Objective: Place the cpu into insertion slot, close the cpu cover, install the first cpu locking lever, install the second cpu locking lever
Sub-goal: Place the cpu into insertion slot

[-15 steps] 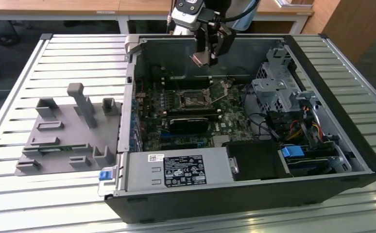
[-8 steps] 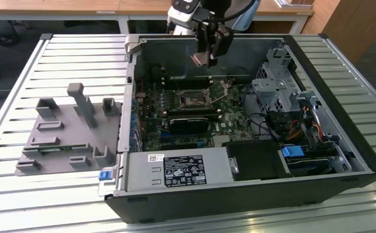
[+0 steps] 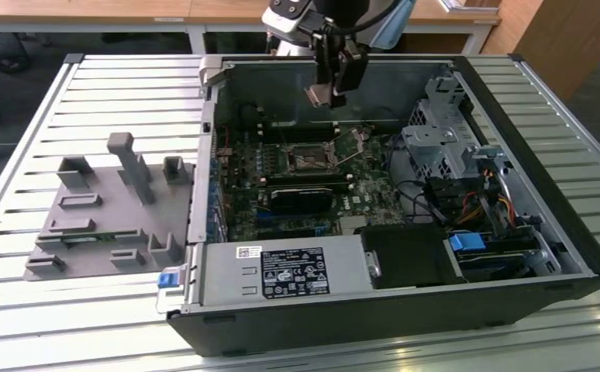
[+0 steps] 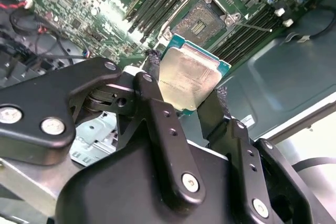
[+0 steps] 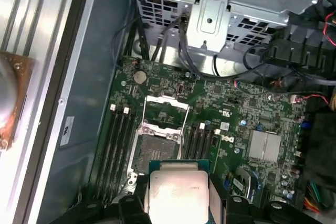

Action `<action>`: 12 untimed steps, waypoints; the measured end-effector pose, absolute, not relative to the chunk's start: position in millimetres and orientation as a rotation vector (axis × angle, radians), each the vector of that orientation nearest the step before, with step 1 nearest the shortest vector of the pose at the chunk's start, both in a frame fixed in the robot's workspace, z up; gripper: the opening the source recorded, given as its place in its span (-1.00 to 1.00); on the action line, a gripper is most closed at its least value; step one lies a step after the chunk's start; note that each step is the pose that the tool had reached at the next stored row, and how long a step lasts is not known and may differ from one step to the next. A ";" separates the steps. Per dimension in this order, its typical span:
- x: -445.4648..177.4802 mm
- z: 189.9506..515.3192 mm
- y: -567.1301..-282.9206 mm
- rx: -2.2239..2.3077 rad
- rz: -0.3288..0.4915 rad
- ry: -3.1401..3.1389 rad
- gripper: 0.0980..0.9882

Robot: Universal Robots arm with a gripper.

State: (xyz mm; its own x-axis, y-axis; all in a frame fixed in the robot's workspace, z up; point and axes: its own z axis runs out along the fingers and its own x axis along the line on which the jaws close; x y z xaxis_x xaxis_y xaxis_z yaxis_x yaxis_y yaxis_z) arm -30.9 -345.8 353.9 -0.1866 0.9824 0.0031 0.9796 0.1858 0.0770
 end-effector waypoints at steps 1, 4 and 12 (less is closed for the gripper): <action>-30.9 353.7 -345.8 1.989 0.094 2.368 -0.01; -30.9 353.3 -345.8 2.040 0.091 2.322 -0.01; -31.0 351.5 -344.6 2.153 0.085 2.213 -0.01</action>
